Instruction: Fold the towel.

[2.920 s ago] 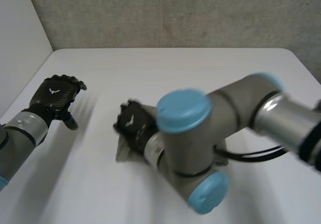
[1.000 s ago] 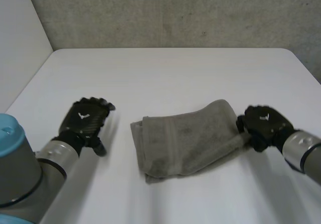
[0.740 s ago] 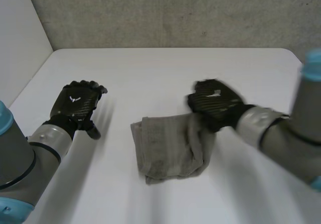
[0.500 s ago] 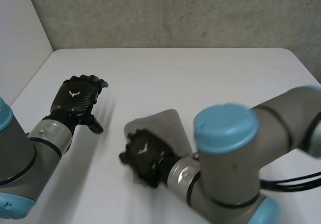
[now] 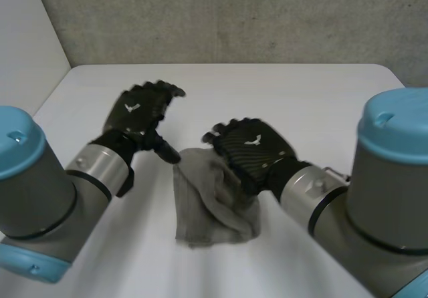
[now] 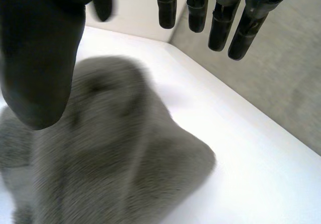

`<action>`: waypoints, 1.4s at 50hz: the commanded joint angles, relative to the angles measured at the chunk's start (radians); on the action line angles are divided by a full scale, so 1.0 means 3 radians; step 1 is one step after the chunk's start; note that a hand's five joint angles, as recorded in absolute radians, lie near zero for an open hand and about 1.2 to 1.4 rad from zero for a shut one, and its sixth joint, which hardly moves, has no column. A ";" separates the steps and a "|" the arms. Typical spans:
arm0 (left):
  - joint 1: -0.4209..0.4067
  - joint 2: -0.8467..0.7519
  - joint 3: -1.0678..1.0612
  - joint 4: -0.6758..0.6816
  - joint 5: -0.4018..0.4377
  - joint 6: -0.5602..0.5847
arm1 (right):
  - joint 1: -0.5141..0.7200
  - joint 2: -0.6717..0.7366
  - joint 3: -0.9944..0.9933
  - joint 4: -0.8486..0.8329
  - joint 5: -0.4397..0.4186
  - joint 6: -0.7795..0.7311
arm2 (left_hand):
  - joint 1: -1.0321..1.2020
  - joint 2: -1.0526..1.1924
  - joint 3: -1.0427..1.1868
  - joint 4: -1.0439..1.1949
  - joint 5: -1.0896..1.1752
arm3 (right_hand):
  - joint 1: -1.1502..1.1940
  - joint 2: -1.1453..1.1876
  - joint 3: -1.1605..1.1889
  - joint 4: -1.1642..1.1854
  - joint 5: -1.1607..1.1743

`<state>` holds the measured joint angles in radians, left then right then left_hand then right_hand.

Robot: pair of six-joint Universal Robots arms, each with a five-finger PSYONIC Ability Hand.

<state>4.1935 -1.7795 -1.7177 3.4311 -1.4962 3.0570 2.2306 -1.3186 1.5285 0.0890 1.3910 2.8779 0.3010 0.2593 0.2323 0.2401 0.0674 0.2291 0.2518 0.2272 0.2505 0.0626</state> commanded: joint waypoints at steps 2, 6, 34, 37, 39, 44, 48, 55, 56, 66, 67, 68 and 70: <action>-0.0178 -0.0102 -0.0185 -0.0096 -0.0049 -0.0009 | -0.0159 0.0269 0.0054 0.0005 -0.0019 0.0035 | -0.0252 -0.0113 -0.0193 -0.0219 -0.0055 | -0.0182 -0.0257 -0.0176 -0.0253 -0.0209; -0.0183 -0.0143 -0.0190 -0.0096 -0.0095 -0.0004 | -0.0164 0.0341 0.0140 0.0000 -0.0177 0.0173 | -0.0262 -0.0123 -0.0193 -0.0219 -0.0065 | -0.0182 -0.0257 -0.0176 -0.0253 -0.0209; -0.0101 -0.0675 -0.0277 -0.0091 -0.0070 0.0221 | -0.0721 0.0693 0.0059 -0.0266 -0.0398 0.0628 | -0.0213 -0.0074 -0.0193 -0.0219 -0.0016 | -0.0182 -0.0257 -0.0176 -0.0253 -0.0209; 0.0068 -0.0690 -0.0385 -0.0080 -0.0060 0.0430 | -0.0727 0.0724 0.0054 -0.0276 -0.0398 0.0638 | -0.0213 -0.0074 -0.0193 -0.0219 -0.0016 | -0.0182 -0.0257 -0.0176 -0.0253 -0.0209; 0.0124 -0.0695 -0.0441 -0.0060 -0.0055 0.0528 | -0.0722 0.0851 0.0044 -0.0307 -0.0438 0.0638 | -0.0223 -0.0084 -0.0193 -0.0219 -0.0026 | -0.0182 -0.0257 -0.0176 -0.0253 -0.0209; 0.0160 -0.0721 -0.0487 0.0032 -0.0054 0.0666 | -0.0676 0.1132 -0.0038 -0.0312 -0.0469 0.0654 | -0.0243 -0.0104 -0.0193 -0.0219 -0.0046 | -0.0182 -0.0257 -0.0176 -0.0253 -0.0209; 0.0160 -0.0721 -0.0487 0.0063 -0.0054 0.0671 | -0.0655 0.1266 -0.0084 -0.0307 -0.0469 0.0649 | -0.0262 -0.0123 -0.0193 -0.0219 -0.0065 | -0.0182 -0.0257 -0.0176 -0.0253 -0.0209; 0.0155 -0.0665 -0.0487 0.0058 -0.0049 0.0661 | -0.0655 0.1230 -0.0084 -0.0291 -0.0464 0.0664 | -0.0272 -0.0133 -0.0193 -0.0219 -0.0075 | -0.0182 -0.0257 -0.0176 -0.0253 -0.0209; 0.0155 -0.0665 -0.0487 0.0058 -0.0049 0.0660 | -0.0655 0.1169 -0.0079 -0.0286 -0.0459 0.0664 | -0.0272 -0.0133 -0.0193 -0.0219 -0.0075 | -0.0182 -0.0257 -0.0176 -0.0253 -0.0209; 0.0149 -0.0272 -0.0416 0.0012 -0.0065 0.0650 | -0.0711 0.0591 -0.0033 -0.0266 -0.0444 0.0659 | -0.0331 -0.0192 -0.0193 -0.0219 -0.0134 | -0.0182 -0.0257 -0.0176 -0.0253 -0.0209; 0.0150 -0.0271 -0.0415 0.0012 -0.0065 0.0650 | -0.0727 0.0495 -0.0033 -0.0256 -0.0444 0.0659 | -0.0331 -0.0192 -0.0193 -0.0219 -0.0134 | -0.0182 -0.0257 -0.0176 -0.0253 -0.0209; 0.0150 -0.0200 -0.0375 0.0007 -0.0065 0.0645 | -0.0747 0.0398 -0.0053 -0.0246 -0.0444 0.0659 | -0.0350 -0.0211 -0.0193 -0.0219 -0.0153 | -0.0182 -0.0257 -0.0176 -0.0253 -0.0209; 0.0144 -0.0118 -0.0324 0.0007 -0.0065 0.0645 | -0.0767 0.0301 -0.0089 -0.0210 -0.0423 0.0654 | -0.0350 -0.0211 -0.0193 -0.0219 -0.0153 | -0.0182 -0.0257 -0.0176 -0.0253 -0.0209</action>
<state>4.2360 -1.8923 -1.8515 3.4405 -1.5135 3.2523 2.0193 -1.1209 1.5171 0.0082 1.2571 3.0767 0.2856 0.2591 0.2323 0.2402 0.0661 0.2093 0.2518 0.2272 0.2505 0.0625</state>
